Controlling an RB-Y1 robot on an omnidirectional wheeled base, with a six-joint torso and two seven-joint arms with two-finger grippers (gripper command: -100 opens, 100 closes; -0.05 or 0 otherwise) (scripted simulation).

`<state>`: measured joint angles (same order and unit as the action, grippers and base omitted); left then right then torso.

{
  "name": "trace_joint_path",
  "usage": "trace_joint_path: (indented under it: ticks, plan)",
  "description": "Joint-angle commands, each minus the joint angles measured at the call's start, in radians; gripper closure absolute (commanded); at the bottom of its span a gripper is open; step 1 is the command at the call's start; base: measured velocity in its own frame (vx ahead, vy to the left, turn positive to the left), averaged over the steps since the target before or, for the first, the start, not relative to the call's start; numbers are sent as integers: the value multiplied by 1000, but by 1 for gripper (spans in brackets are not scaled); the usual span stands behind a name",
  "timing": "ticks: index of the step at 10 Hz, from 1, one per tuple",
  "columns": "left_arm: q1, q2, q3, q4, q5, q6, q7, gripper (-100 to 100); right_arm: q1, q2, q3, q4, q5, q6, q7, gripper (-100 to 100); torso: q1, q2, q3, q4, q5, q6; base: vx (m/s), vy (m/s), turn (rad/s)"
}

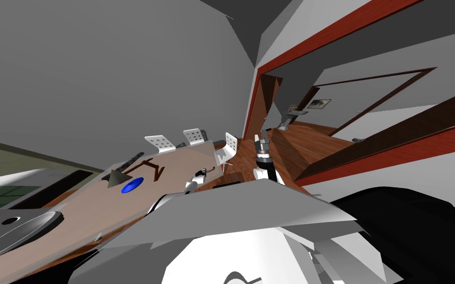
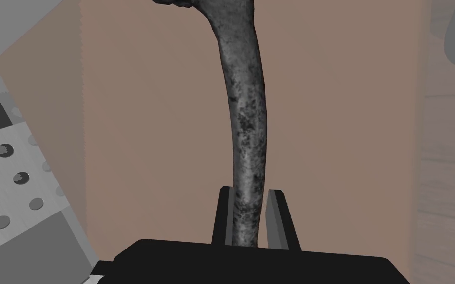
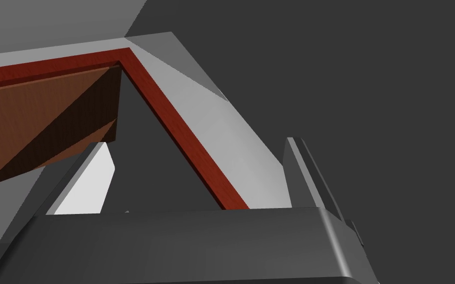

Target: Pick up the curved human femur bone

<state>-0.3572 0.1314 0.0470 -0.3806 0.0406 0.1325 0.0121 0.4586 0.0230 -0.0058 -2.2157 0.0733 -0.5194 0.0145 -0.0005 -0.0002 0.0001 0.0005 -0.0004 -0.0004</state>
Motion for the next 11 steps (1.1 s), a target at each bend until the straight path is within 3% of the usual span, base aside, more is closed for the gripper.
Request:
trace_joint_path:
  ticks: [1, 3, 4, 5, 8, 10, 11]
  plan:
    - [0, 0, 0, 0, 0, 0, 0, 100, 0, 0, 0, 0, 0, 0, 0, 0, 0, 0, 0, 0, 0, 0, 5, 1, -8]
    - [-1, 0, 0, -1, 0, -1, 0, 100, 0, 0, 0, 0, 0, 0, 0, 0, 0, 1, 0, -1, 0, -1, 0, 0, 0]
    - [-1, 0, 0, -1, 0, -1, 0, 0, 0, 0, 0, 0, 0, 0, 0, 0, 0, 1, 0, -1, 0, -1, 0, 0, 0]
    - [-9, 2, 1, -26, 0, 32, 0, 100, 0, 0, 0, 0, 0, 0, 0, 0, 0, 1, 0, -1, 0, -1, -52, -1, 9]
    - [-36, 6, 3, -42, 5, 74, 0, 100, 0, 0, 0, 0, 0, 0, 0, 0, -1, 7, 3, 0, 0, -1, -90, -8, 5]
    - [-23, 4, 4, -65, 0, 86, 0, 100, 0, 0, 0, 0, 0, 0, 0, 0, -1, 7, 4, 1, 0, -1, -52, -3, 1]
    - [-25, 5, 3, -60, 2, 84, 0, 0, 0, 0, 0, 0, 0, 0, 0, 0, 0, 4, 2, 0, 0, -1, -7, 0, 1]
